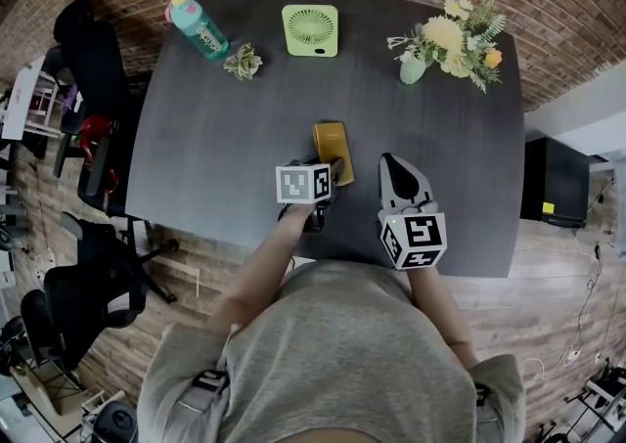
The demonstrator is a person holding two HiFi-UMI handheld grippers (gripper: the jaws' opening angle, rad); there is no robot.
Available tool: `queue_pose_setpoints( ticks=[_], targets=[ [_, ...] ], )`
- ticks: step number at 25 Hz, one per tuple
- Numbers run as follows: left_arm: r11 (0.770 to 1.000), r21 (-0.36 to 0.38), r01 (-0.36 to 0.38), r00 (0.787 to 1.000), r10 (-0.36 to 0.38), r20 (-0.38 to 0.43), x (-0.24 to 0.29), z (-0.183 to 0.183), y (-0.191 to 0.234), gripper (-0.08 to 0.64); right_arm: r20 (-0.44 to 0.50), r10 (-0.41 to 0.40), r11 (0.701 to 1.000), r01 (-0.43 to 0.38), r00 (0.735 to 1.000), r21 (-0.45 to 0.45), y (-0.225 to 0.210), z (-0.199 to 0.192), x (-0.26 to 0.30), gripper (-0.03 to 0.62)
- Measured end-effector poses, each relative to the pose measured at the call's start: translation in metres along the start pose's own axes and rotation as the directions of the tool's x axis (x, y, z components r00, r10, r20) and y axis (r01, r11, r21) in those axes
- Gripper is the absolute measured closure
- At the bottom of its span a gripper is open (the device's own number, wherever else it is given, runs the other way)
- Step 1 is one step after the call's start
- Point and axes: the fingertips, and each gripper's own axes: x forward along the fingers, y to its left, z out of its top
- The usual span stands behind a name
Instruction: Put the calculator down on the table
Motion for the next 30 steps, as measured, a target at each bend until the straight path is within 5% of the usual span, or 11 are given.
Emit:
queue_pose_setpoints(
  ticks=[6, 30],
  targets=[
    [0.993, 0.085, -0.088, 0.996, 0.087, 0.008, -0.003, 0.002, 0.009, 0.334, 0.0, 0.005, 1.0, -0.005, 1.0, -0.002, 0.001, 0.001, 0.0, 0.589],
    [0.975, 0.177, -0.137, 0.989, 0.124, 0.081, -0.023, -0.01, 0.01, 0.325, 0.012, -0.037, 0.999, 0.037, 0.999, -0.011, 0.019, -0.005, -0.034, 0.59]
  ],
)
